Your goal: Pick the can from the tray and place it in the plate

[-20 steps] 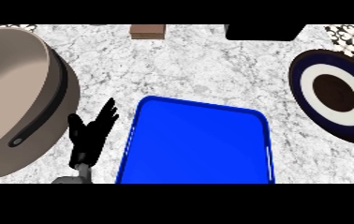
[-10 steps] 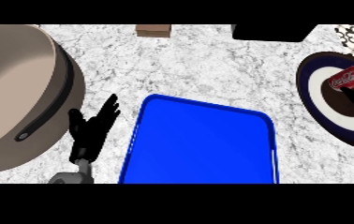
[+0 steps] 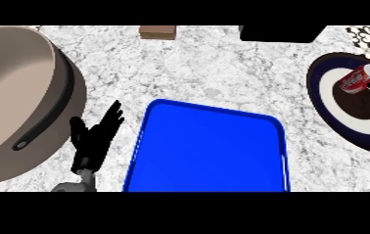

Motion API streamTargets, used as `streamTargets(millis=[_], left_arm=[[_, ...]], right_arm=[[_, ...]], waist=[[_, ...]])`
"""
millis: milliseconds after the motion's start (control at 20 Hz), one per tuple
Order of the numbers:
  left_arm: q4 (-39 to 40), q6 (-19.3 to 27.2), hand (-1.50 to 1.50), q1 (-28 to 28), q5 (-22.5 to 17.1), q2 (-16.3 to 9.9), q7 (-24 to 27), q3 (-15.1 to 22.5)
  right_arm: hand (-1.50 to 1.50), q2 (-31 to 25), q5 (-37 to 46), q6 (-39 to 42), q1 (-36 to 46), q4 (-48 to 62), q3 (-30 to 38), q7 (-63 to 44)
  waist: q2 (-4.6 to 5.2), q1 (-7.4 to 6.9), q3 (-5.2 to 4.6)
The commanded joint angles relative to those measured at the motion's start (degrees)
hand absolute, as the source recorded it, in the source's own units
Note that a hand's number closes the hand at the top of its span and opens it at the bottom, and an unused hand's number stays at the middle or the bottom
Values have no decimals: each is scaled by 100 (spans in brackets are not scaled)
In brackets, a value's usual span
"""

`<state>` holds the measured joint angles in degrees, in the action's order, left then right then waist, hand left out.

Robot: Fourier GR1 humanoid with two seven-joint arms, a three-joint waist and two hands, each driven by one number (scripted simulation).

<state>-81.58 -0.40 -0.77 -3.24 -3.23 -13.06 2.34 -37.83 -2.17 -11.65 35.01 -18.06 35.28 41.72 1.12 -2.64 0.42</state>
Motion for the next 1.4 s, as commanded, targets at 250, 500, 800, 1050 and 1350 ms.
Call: streamTargets(millis=[250, 500, 800, 1050, 1350], left_arm=[[233, -41, 0, 165, -52, 47, 269, -73], [71, 117, 0, 107, 124, 52, 110, 8], [-315, -69, 0, 324, -127, -5, -114, -36], [-129, -10, 0, 167, -37, -97, -114, -137], [-88, -350, 0, 531, -123, -282, 221, -188]], right_arm=[[-150, -572, -620, 2011, -662, 638, 561, 422], [-150, -671, -505, 3047, -1196, 702, 390, 856], [-150, -606, -341, 3469, -1802, 601, 161, 1449], [-150, -689, -168, 3413, -2373, 551, 23, 1894], [-150, -387, -122, 3095, -2372, 432, -133, 1876]], waist=[[-22, 118, -7], [-40, 141, -7], [-78, 177, -17], [-83, 211, -15], [-99, 201, -24]])
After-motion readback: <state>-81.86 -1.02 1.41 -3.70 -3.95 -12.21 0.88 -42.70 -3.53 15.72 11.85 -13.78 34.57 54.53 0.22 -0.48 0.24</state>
